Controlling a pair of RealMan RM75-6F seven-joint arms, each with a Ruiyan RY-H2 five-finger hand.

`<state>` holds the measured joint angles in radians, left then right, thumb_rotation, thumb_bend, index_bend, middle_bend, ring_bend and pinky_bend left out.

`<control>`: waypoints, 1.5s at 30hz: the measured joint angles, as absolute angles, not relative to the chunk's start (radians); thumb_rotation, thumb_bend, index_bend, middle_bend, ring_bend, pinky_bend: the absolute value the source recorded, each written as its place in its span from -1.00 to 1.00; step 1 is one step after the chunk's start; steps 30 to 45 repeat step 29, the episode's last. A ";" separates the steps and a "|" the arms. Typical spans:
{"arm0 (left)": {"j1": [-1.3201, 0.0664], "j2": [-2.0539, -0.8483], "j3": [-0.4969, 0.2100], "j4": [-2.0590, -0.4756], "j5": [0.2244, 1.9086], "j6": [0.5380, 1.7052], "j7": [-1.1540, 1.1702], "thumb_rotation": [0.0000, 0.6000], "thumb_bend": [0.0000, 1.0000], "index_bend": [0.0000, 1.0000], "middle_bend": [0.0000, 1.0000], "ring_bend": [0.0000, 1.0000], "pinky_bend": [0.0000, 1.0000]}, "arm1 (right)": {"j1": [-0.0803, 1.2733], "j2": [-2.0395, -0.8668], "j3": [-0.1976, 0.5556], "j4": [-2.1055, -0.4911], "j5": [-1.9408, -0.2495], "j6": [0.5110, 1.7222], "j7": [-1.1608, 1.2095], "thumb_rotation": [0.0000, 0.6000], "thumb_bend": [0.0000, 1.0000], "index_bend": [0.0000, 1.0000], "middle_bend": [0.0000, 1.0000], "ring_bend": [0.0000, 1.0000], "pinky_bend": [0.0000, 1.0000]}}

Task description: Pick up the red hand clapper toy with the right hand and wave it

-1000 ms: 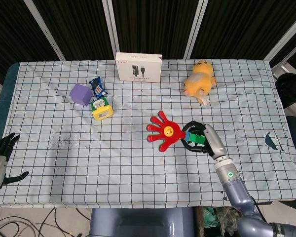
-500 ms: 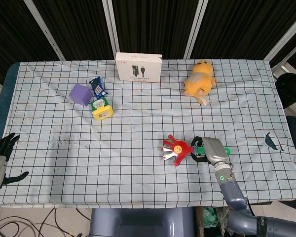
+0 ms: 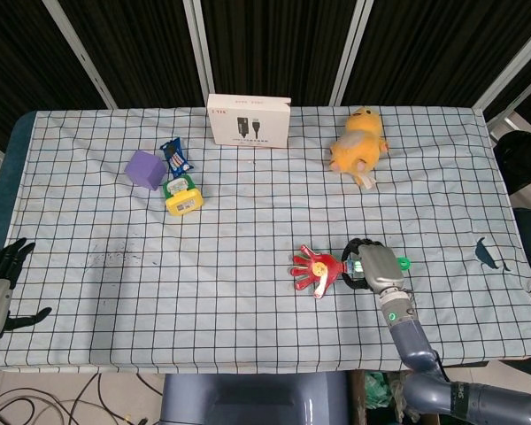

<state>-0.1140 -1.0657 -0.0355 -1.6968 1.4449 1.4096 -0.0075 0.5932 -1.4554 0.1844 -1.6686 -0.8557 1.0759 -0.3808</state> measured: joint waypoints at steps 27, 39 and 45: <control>-0.106 -1.071 -0.023 -1.683 1.478 1.432 0.026 1.00 -1.00 -1.00 -1.00 -1.00 -1.00 | 0.340 -1.219 -0.011 -1.729 -1.206 1.499 -0.394 1.00 -0.95 -1.00 -1.00 -1.00 -0.74; -0.105 -1.073 -0.022 -1.682 1.478 1.433 0.041 1.00 -1.00 -1.00 -1.00 -1.00 -1.00 | 0.287 -1.177 -0.038 -1.727 -1.254 1.563 -0.361 1.00 -0.95 -1.00 -1.00 -1.00 -0.74; -0.105 -1.073 -0.022 -1.682 1.478 1.433 0.041 1.00 -1.00 -1.00 -1.00 -1.00 -1.00 | 0.287 -1.177 -0.038 -1.727 -1.254 1.563 -0.361 1.00 -0.95 -1.00 -1.00 -1.00 -0.74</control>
